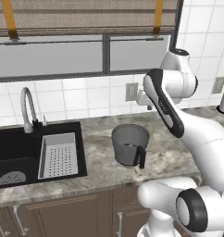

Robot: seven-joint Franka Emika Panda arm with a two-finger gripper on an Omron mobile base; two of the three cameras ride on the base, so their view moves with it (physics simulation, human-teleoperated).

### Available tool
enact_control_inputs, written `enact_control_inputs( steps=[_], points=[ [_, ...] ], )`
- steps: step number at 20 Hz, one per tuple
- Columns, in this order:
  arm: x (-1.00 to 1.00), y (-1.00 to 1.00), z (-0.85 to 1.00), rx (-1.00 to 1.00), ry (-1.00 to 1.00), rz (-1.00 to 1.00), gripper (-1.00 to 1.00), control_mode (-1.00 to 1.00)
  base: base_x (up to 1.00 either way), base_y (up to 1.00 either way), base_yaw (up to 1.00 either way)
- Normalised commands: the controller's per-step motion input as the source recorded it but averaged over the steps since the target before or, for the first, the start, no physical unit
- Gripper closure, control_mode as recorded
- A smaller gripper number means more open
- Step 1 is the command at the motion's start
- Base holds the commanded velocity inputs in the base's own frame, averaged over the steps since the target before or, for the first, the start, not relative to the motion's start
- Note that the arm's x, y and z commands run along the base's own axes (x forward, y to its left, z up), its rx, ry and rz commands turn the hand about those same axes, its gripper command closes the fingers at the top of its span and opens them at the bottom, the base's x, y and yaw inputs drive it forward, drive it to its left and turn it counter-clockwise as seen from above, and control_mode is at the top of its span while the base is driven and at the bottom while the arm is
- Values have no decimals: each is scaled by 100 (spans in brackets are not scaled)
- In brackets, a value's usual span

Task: Turn on the sink faucet and place the jug under the water for a few seconds to fill it up.

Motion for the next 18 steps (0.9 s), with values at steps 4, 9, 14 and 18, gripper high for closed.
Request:
enact_control_inputs(
  steps=[4, 9, 14, 18],
  points=[
    [-1, 0, 0, 0, 0, 0, -100, 100, -4, 11, 0],
    [0, 0, 0, 0, 0, 0, -100, 100, 0, 86, 0],
    [0, 0, 0, 0, 0, 0, -100, 100, 0, 85, 0],
    [0, 0, 0, 0, 0, 0, -100, 100, 0, 57, 0]
  ],
)
